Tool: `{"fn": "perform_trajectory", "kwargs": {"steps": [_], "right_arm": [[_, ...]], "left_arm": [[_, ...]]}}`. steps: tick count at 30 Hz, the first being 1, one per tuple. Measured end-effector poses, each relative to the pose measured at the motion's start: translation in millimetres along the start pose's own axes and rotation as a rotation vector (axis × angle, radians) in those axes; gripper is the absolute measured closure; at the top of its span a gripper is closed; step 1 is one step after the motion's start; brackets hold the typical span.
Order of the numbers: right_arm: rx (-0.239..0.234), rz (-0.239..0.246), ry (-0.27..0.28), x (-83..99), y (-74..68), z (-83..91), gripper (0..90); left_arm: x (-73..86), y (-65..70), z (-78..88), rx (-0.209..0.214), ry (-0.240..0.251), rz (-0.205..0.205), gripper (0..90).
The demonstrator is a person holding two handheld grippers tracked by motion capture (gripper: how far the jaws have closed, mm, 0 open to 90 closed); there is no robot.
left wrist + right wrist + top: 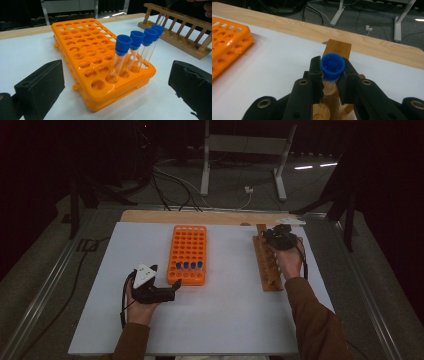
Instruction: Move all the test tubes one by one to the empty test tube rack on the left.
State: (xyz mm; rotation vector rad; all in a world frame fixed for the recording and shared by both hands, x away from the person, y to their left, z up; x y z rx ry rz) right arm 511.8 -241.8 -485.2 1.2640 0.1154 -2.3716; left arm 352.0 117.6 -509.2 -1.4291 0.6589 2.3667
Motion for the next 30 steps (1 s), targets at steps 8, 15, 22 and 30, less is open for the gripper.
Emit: {"fn": "perform_trajectory", "kwargs": {"steps": [8,15,22,30], "right_arm": [[0.006,0.0,0.026,-6.5,2.8,10.7,76.1],[0.011,0.016,0.046,-13.6,4.2,19.0,76.1],[0.021,0.035,0.069,-24.0,4.6,30.0,76.2],[0.018,0.052,0.092,-33.5,2.5,40.6,76.1]], "left_arm": [[0.2,1.1,-0.8,0.0,-0.002,-0.005,1.4],[-0.3,0.8,-0.6,-0.001,0.001,-0.003,1.4],[-0.6,2.7,-1.6,0.003,0.002,-0.003,1.4],[-2.0,3.9,-1.1,0.008,0.008,-0.002,1.4]]}}
Point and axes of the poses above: each handheld gripper's, and its own axes: z roughly backward along the jaws, x roughly out of its underside, y roughly to its right, the point moved 8 cm from there along -z, roughly forward along the jaws, and after that the axes turned 9 degrees about z, right-handed, at the moved point
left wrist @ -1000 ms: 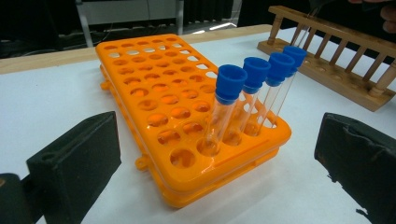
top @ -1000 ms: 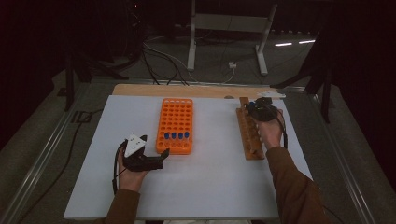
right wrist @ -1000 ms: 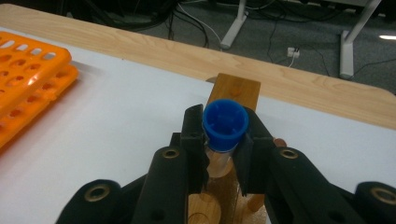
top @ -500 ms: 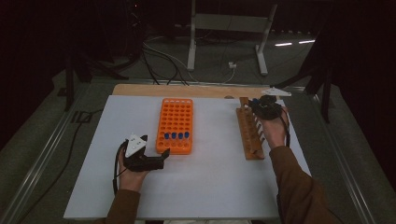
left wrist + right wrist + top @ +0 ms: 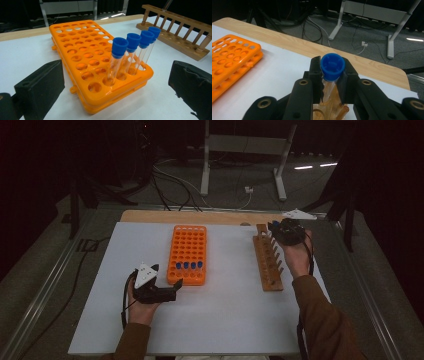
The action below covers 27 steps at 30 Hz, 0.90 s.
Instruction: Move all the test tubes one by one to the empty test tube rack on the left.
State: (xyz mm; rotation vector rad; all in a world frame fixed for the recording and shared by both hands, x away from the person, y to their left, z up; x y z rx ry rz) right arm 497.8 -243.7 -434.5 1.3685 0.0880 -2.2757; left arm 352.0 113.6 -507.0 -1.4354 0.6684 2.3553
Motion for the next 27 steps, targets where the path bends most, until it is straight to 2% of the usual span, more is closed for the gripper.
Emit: {"fn": "perform_trajectory", "kwargs": {"steps": [11,21,27], "right_arm": [[-0.05,0.029,0.019,-1.5,-15.2,9.9,76.0],[-0.133,-0.006,0.023,7.9,-34.9,13.5,76.0],[-0.177,0.023,0.004,11.2,-52.3,16.0,76.0]], "left_arm": [[-2.1,4.8,-1.0,0.008,0.006,-0.006,1.4],[-3.1,7.6,-1.9,0.012,0.009,-0.013,1.4],[-4.2,9.3,-1.9,0.014,0.013,-0.016,1.4]]}}
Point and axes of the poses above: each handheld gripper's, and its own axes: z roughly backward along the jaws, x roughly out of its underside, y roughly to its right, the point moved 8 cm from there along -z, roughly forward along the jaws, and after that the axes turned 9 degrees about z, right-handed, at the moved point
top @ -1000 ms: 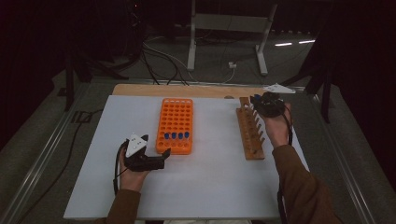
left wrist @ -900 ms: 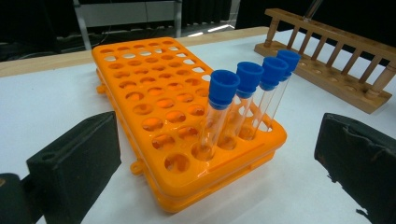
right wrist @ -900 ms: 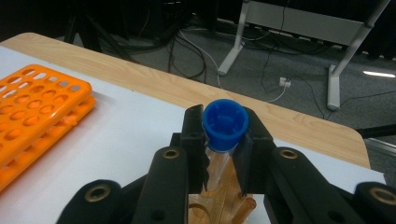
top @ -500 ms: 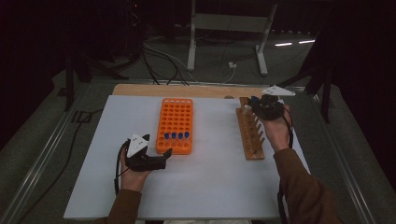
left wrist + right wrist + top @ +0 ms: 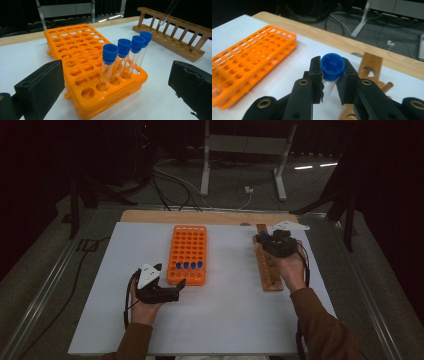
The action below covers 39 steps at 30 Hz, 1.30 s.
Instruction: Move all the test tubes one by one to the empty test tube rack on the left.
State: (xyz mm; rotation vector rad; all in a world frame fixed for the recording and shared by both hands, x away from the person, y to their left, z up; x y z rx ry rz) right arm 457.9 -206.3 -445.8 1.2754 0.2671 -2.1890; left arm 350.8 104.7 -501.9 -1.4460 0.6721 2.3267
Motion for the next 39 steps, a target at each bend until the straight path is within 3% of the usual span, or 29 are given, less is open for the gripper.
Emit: {"fn": "perform_trajectory", "kwargs": {"steps": [13,39], "right_arm": [[-0.121,0.041,-0.026,2.2,-39.7,4.2,76.0],[-0.349,0.186,-0.025,-7.7,-130.1,14.2,75.8]], "left_arm": [[-2.9,7.7,0.4,0.014,0.008,-0.012,1.4],[-11.4,22.3,-1.8,0.019,0.03,-0.045,1.8]]}}
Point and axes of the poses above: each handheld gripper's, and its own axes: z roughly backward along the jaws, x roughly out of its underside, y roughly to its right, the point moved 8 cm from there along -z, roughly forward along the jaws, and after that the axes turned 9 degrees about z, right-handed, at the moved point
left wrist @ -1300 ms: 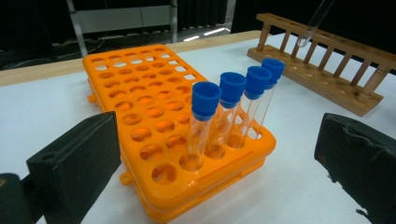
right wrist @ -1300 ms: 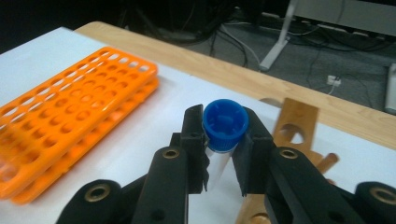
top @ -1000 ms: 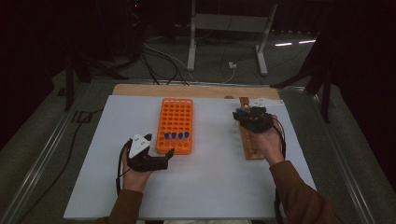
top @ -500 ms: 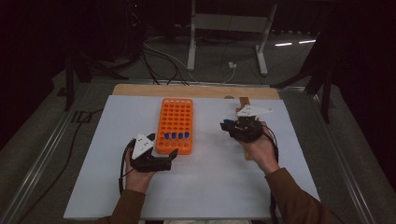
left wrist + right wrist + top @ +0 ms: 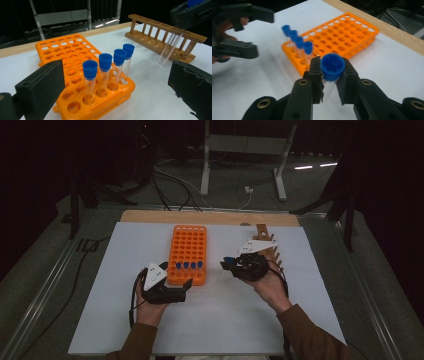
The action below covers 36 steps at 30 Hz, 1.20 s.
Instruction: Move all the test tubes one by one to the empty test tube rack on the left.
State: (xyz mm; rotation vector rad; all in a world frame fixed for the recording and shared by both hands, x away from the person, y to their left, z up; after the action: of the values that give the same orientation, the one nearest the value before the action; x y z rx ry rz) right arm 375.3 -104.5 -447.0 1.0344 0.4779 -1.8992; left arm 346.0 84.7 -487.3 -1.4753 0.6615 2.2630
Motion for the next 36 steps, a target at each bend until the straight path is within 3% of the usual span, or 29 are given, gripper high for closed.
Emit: {"fn": "perform_trajectory", "kwargs": {"steps": [16,23,26,32,36], "right_arm": [[-0.095,0.057,0.011,-25.6,-38.4,-17.8,75.8],[-0.127,0.076,0.011,-35.0,-53.1,-30.9,75.8],[-0.137,0.081,0.01,-39.8,-59.1,-35.1,75.7],[-0.159,0.094,0.009,-44.7,-68.9,-41.3,75.7],[-0.165,0.097,0.004,-44.8,-72.0,-43.7,75.8]], "left_arm": [[-4.3,13.6,-0.6,0.003,0.008,-0.049,8.4],[-5.5,19.0,1.5,0.028,0.012,-0.074,18.8],[-4.7,23.1,0.8,0.05,0.008,-0.091,24.6],[-3.5,30.0,2.3,0.106,0.004,-0.116,50.1],[-2.9,31.5,3.0,0.134,-0.001,-0.122,62.5]]}}
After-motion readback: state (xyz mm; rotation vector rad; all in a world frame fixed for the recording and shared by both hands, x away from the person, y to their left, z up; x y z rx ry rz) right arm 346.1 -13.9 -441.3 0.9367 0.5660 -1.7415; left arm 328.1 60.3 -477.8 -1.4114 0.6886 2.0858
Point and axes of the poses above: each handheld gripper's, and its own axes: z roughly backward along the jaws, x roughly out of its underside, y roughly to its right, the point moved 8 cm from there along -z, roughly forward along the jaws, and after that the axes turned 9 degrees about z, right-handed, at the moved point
